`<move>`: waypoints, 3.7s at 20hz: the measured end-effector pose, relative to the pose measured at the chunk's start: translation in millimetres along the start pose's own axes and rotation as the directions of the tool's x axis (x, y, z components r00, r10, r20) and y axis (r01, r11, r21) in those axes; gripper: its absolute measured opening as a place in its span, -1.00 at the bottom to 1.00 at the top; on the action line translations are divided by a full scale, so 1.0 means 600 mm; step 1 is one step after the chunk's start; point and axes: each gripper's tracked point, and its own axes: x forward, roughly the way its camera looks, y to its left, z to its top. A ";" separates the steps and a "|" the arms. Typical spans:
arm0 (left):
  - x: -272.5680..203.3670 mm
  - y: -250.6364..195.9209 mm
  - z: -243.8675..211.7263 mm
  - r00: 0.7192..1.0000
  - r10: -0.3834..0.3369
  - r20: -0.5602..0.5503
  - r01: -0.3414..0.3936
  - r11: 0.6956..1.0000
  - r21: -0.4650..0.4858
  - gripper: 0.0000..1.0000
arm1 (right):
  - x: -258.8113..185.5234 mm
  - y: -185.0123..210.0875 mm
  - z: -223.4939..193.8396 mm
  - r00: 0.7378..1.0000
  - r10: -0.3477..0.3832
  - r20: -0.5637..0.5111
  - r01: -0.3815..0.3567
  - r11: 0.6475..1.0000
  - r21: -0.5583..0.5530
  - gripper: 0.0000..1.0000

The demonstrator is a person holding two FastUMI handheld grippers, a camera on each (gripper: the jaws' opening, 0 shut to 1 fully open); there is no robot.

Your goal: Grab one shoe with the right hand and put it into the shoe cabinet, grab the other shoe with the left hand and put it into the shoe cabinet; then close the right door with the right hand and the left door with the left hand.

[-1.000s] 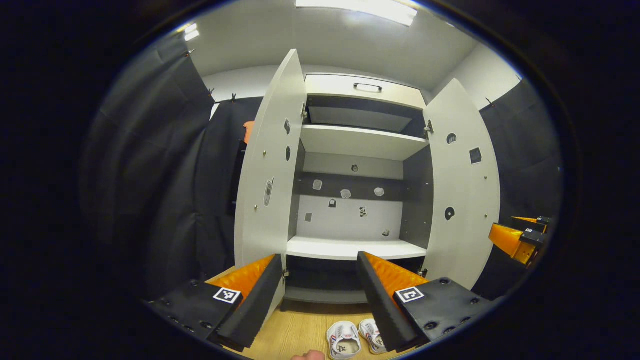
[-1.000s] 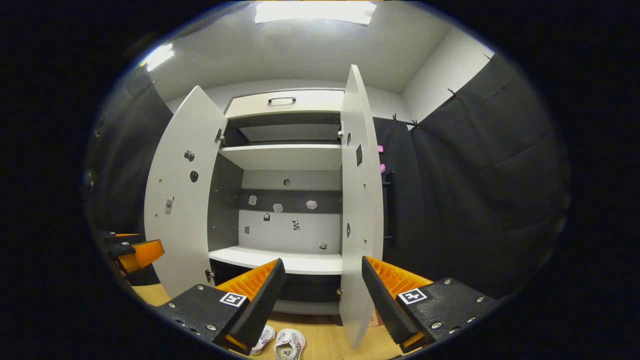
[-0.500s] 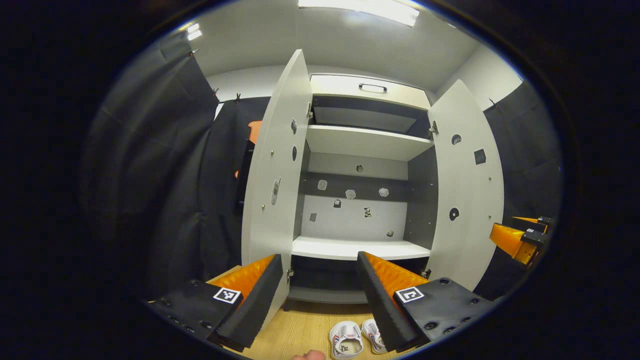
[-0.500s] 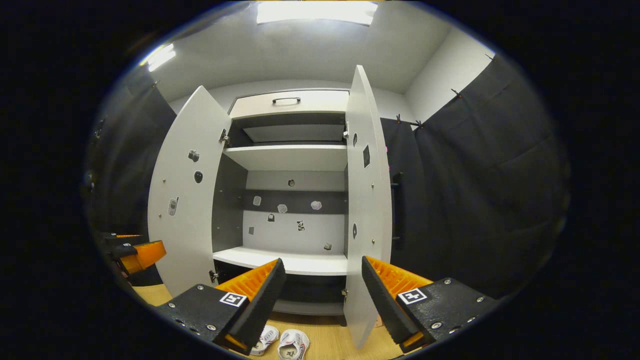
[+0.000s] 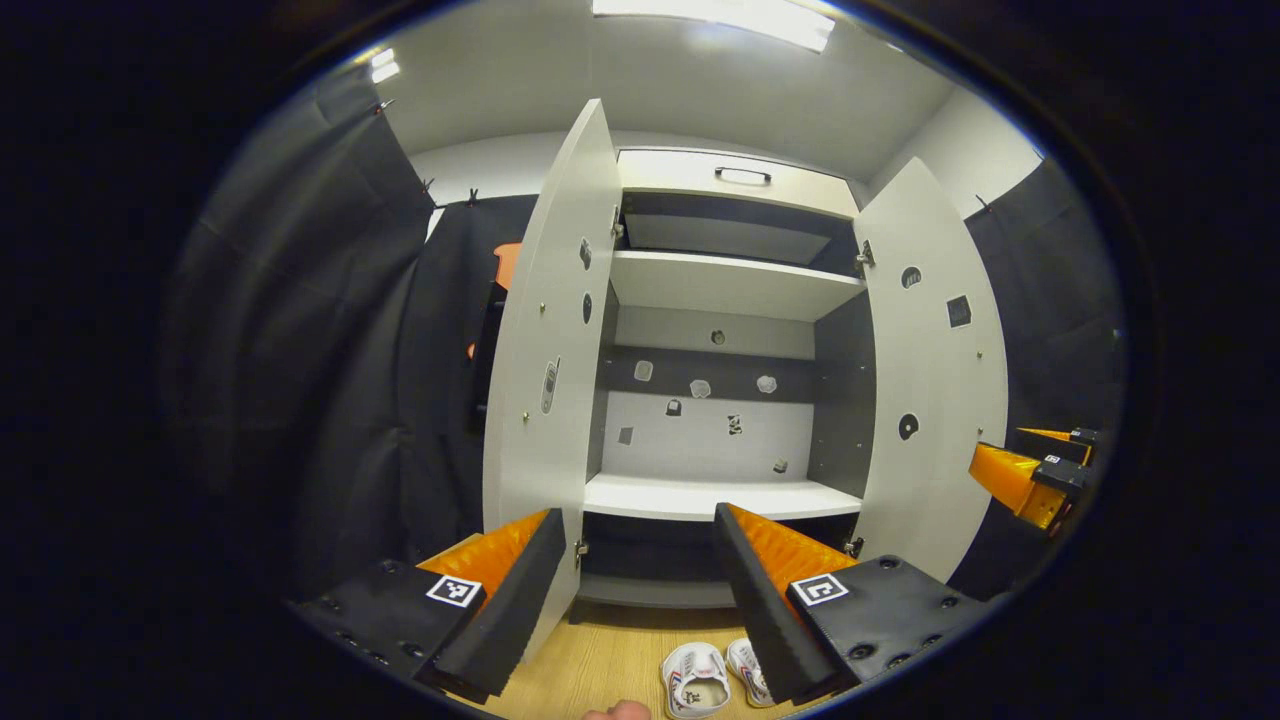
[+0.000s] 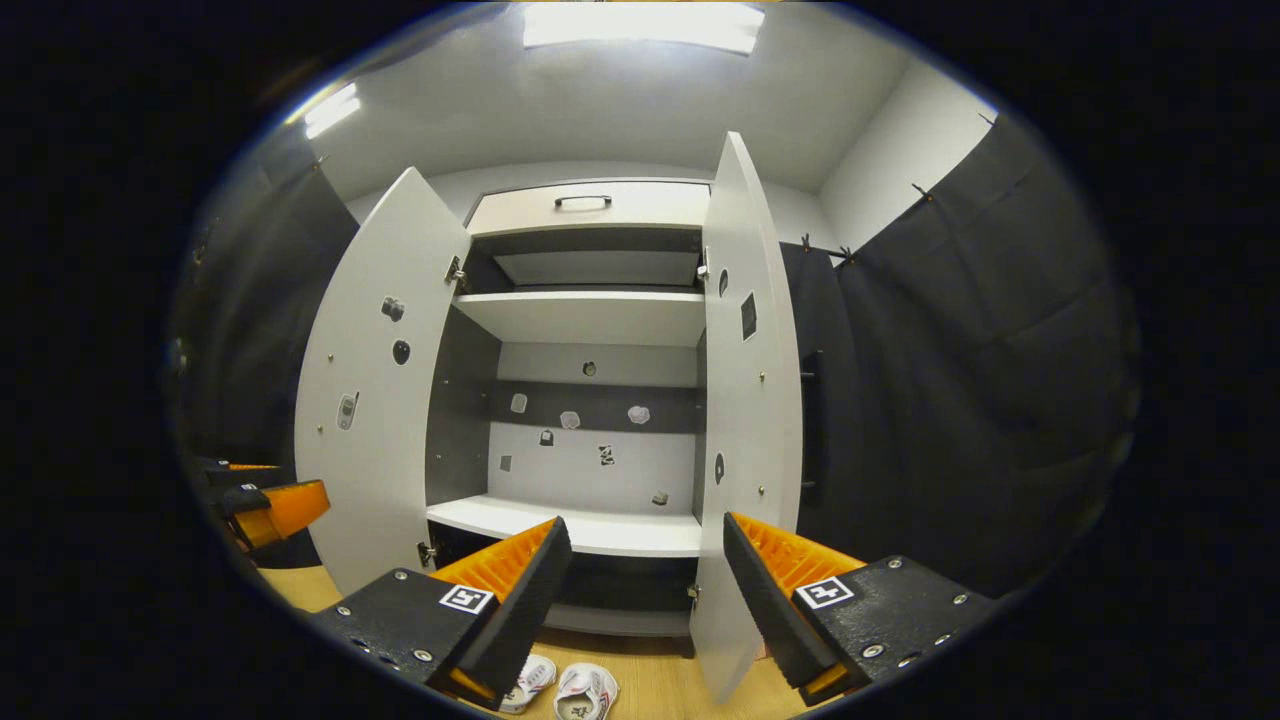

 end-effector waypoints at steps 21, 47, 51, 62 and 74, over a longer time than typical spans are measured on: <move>-0.008 0.039 -0.003 0.999 0.054 0.003 -0.054 0.998 0.026 0.93 | -0.013 0.091 -0.598 0.755 0.099 -0.648 -0.182 0.981 -0.062 0.88; -0.003 0.020 -0.024 0.998 0.037 -0.041 -0.036 0.999 0.034 0.87 | 0.071 0.072 -0.799 0.633 0.048 -0.772 -0.149 0.987 -0.061 -0.94; -0.003 0.011 -0.021 0.999 0.025 -0.032 -0.023 0.999 0.034 0.93 | 0.063 0.071 -0.757 0.673 0.043 -0.738 -0.121 0.991 -0.052 -0.97; 0.004 -0.001 -0.032 1.000 -0.006 -0.028 0.006 1.000 0.001 0.93 | 0.076 0.103 -0.396 0.879 0.114 -0.463 -0.109 0.993 0.037 -0.98; -0.010 -0.004 -0.033 1.000 -0.025 -0.012 0.025 0.999 -0.023 0.93 | 0.422 0.086 -0.120 0.960 0.031 -0.277 -0.048 0.997 -0.054 -0.98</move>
